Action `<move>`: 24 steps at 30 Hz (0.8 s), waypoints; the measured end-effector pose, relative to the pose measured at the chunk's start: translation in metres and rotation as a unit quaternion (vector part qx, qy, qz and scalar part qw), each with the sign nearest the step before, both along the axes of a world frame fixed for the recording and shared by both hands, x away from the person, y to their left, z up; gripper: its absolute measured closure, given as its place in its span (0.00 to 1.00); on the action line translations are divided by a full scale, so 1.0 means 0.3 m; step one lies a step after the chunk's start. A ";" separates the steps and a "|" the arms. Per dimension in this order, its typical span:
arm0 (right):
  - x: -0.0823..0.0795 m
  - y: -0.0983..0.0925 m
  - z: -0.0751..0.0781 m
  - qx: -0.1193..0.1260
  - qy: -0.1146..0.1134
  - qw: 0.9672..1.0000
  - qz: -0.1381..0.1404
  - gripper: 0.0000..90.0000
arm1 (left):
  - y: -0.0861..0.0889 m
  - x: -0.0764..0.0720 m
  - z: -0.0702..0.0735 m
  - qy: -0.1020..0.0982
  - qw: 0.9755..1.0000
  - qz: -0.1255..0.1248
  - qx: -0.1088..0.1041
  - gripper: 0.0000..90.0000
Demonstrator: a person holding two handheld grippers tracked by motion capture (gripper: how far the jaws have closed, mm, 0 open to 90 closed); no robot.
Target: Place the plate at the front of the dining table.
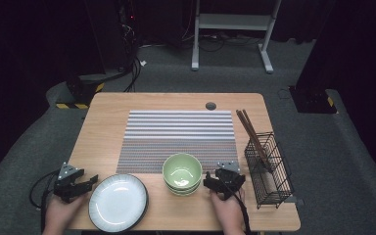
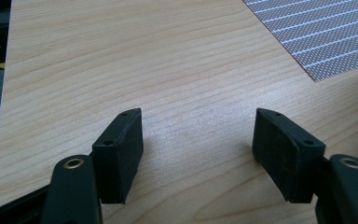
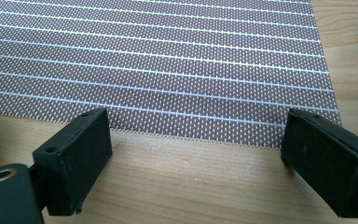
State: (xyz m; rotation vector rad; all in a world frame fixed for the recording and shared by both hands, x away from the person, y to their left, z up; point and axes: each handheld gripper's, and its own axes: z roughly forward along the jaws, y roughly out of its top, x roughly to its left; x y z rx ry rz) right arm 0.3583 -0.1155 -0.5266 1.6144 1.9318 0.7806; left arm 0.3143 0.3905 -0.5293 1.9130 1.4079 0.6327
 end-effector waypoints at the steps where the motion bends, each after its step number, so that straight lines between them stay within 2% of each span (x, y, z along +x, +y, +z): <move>1: 0.000 0.000 0.000 0.000 0.000 1.000 0.000 0.09 | 0.000 0.000 0.000 0.000 1.000 0.000 0.000 0.37; 24: 0.002 -0.004 0.004 -0.001 0.008 1.000 0.010 0.09 | 0.001 0.000 0.000 -0.001 1.000 0.001 0.001 0.38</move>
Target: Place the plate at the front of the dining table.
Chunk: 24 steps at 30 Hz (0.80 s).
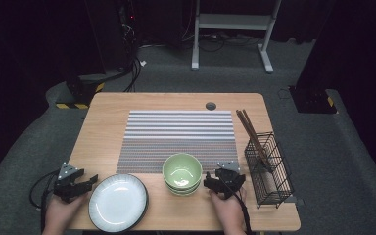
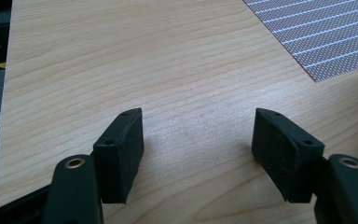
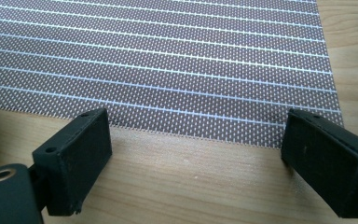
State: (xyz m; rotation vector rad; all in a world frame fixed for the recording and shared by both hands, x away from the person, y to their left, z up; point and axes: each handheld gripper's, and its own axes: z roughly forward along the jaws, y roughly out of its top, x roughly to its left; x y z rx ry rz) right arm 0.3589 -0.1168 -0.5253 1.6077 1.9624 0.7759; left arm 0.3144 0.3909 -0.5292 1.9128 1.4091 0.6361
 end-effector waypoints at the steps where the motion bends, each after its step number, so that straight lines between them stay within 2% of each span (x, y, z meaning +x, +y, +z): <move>1: 0.000 -0.001 0.001 0.000 0.001 1.000 0.002 0.09 | 0.000 0.000 0.000 0.000 1.000 0.000 0.000 0.38; 5: 0.000 -0.003 0.004 -0.002 0.006 1.000 0.009 0.10 | 0.000 0.000 0.000 0.000 1.000 0.000 0.000 0.38; 7: -0.005 -0.008 0.011 -0.002 0.009 1.000 0.014 0.16 | 0.000 0.000 0.000 0.000 1.000 0.000 0.000 0.38; 8: -0.005 -0.008 0.011 -0.002 0.009 1.000 0.014 0.16 | 0.000 0.000 0.000 0.000 1.000 0.000 0.000 0.38; 9: -0.013 -0.015 0.016 -0.004 0.004 1.000 0.015 0.20 | 0.000 0.000 0.000 0.000 1.000 0.000 0.000 0.38; 11: -0.016 -0.018 0.019 -0.005 -0.002 1.000 0.018 0.20 | 0.000 0.000 0.000 0.000 1.000 0.000 0.000 0.38; 20: -0.039 -0.047 0.062 0.037 -0.026 0.998 0.038 0.26 | 0.000 0.000 0.000 0.000 1.000 0.000 0.001 0.38; 21: -0.045 -0.048 0.076 0.043 -0.036 0.997 0.046 0.28 | -0.001 0.000 0.000 0.000 1.000 0.000 0.000 0.38; 23: -0.048 -0.048 0.081 0.046 -0.040 0.997 0.049 0.29 | 0.000 0.000 0.001 0.000 1.000 0.000 0.002 0.38; 24: -0.058 -0.046 0.097 0.048 -0.054 0.996 0.053 0.31 | 0.000 -0.001 0.001 0.000 1.000 0.001 0.002 0.38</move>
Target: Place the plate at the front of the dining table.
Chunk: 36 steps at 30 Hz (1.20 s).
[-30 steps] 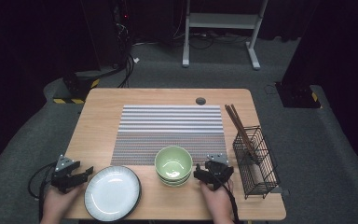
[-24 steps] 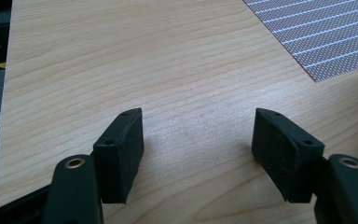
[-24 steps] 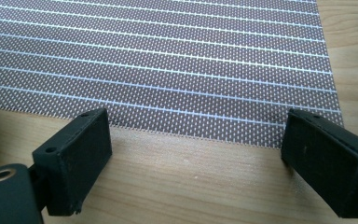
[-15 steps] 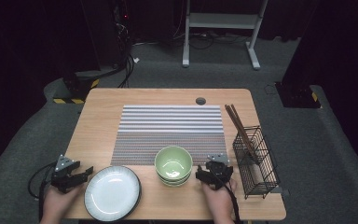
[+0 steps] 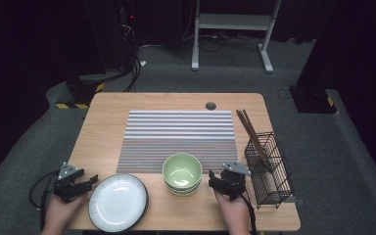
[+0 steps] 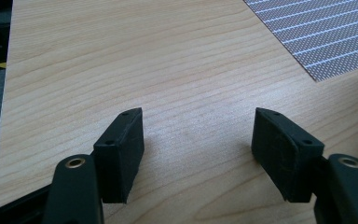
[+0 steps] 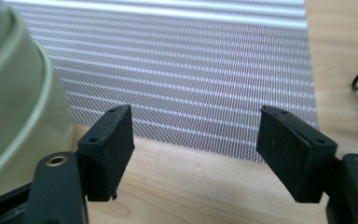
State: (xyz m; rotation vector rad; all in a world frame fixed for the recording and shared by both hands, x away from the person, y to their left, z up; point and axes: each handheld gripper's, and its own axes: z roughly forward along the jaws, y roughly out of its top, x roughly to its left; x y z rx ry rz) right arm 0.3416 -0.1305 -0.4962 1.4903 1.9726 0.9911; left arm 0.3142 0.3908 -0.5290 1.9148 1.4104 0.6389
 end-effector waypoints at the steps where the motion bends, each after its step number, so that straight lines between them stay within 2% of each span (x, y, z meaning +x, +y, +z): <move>1: -0.003 0.000 0.005 0.000 -0.006 1.000 0.003 0.33 | 0.000 0.000 0.000 0.000 1.000 0.000 -0.001 0.38; 4: -0.011 0.000 0.016 0.010 -0.013 1.000 0.014 0.36 | 0.000 0.000 0.000 0.000 1.000 0.001 0.000 0.38; 7: -0.015 0.000 0.018 0.005 -0.025 1.000 0.017 0.36 | -0.001 0.001 0.001 0.002 1.000 0.003 0.002 0.36; 9: -0.021 0.001 0.021 0.000 -0.041 0.999 0.018 0.36 | 0.000 0.005 0.002 0.006 1.000 0.005 0.000 0.35; 13: -0.023 0.000 0.022 -0.005 -0.046 0.999 0.026 0.41 | -0.003 0.012 0.009 0.016 1.000 0.007 0.003 0.35; 14: -0.022 0.001 0.019 -0.006 -0.044 0.998 0.033 0.43 | -0.005 0.016 0.011 0.020 1.000 0.011 0.006 0.32; 17: -0.023 0.001 0.019 -0.010 -0.048 0.998 0.036 0.43 | -0.004 0.021 0.016 0.026 0.999 0.014 0.010 0.31; 19: -0.023 0.001 0.020 -0.009 -0.049 0.998 0.037 0.43 | -0.003 0.022 0.017 0.029 0.999 0.017 0.005 0.31; 21: -0.024 0.002 0.021 -0.012 -0.050 0.998 0.037 0.41 | 0.005 0.020 0.027 0.024 0.999 0.020 -0.004 0.31; 23: -0.024 0.003 0.024 -0.006 -0.047 0.998 0.032 0.39 | 0.018 0.015 0.058 0.018 0.999 0.024 -0.023 0.31; 24: -0.024 0.003 0.024 -0.006 -0.047 0.998 0.032 0.39 | 0.018 0.015 0.058 0.018 0.999 0.024 -0.023 0.31; 27: -0.025 0.004 0.033 -0.005 -0.049 0.998 0.028 0.37 | 0.023 0.006 0.106 0.011 1.000 0.013 -0.026 0.33; 28: -0.025 0.003 0.035 -0.005 -0.050 0.998 0.029 0.37 | 0.023 0.006 0.106 0.011 1.000 0.013 -0.026 0.34; 30: -0.028 0.003 0.041 -0.005 -0.053 0.998 0.027 0.37 | 0.029 0.004 0.134 0.022 0.999 -0.001 -0.033 0.35; 36: -0.036 -0.001 0.053 -0.005 -0.063 0.998 0.027 0.37 | 0.014 -0.019 0.150 0.026 0.999 -0.013 -0.021 0.35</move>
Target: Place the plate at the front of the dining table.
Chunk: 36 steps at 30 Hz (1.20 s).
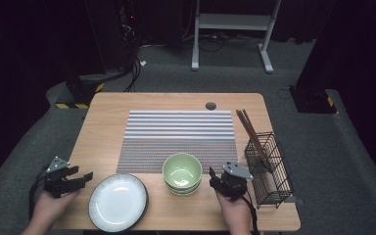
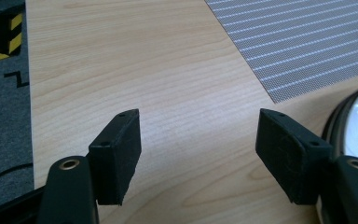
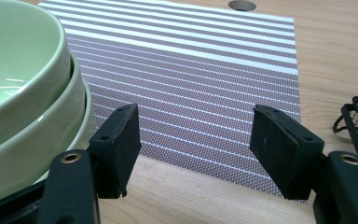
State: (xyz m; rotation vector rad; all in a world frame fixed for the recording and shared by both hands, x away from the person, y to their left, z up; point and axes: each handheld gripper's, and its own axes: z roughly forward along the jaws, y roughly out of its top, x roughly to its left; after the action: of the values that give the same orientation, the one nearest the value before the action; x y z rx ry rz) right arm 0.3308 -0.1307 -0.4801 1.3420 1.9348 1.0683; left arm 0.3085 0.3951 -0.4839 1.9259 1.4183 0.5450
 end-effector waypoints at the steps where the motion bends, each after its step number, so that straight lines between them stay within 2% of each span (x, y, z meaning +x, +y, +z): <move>1: -0.001 -0.001 0.002 0.000 -0.001 1.000 -0.001 0.37 | -0.004 -0.007 0.003 0.001 1.000 -0.003 -0.004 0.35; 6: -0.005 -0.007 0.016 0.004 -0.005 1.000 -0.003 0.37 | -0.024 -0.034 0.020 0.004 1.000 -0.009 -0.014 0.38; 10: -0.012 -0.001 0.024 -0.005 -0.010 1.000 -0.001 0.37 | -0.042 -0.053 0.039 0.008 1.000 -0.021 -0.017 0.39; 11: -0.015 0.000 0.032 -0.007 -0.014 1.000 0.001 0.37 | -0.045 -0.058 0.053 0.007 0.999 -0.023 -0.028 0.40; 14: -0.019 0.001 0.042 -0.009 -0.021 1.000 0.003 0.37 | -0.041 -0.059 0.068 0.003 0.999 -0.019 -0.039 0.40; 17: -0.023 0.002 0.063 -0.008 -0.030 1.000 0.006 0.38 | -0.035 -0.062 0.079 0.007 0.997 -0.018 -0.074 0.40; 19: -0.024 0.002 0.073 -0.007 -0.032 0.999 0.006 0.39 | -0.037 -0.064 0.080 0.007 0.997 -0.021 -0.069 0.39; 20: -0.022 0.003 0.078 -0.006 -0.030 1.000 0.007 0.40 | -0.044 -0.066 0.079 0.006 0.998 -0.030 -0.055 0.39; 23: -0.016 0.006 0.094 -0.008 -0.030 0.999 0.009 0.41 | -0.052 -0.063 0.086 0.005 0.998 -0.035 -0.047 0.37; 31: -0.012 0.021 0.132 -0.012 -0.035 0.999 0.005 0.45 | -0.059 -0.063 0.096 0.000 0.998 -0.042 -0.051 0.38; 36: -0.006 0.047 0.168 -0.010 -0.038 0.999 0.016 0.45 | -0.069 -0.078 0.092 -0.004 0.997 -0.047 -0.055 0.40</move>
State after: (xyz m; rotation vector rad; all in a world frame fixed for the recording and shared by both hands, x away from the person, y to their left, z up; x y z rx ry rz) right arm 0.3290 -0.1165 -0.4298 1.2463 1.9120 1.0951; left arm 0.2852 0.3744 -0.4564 1.8899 1.3172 0.4223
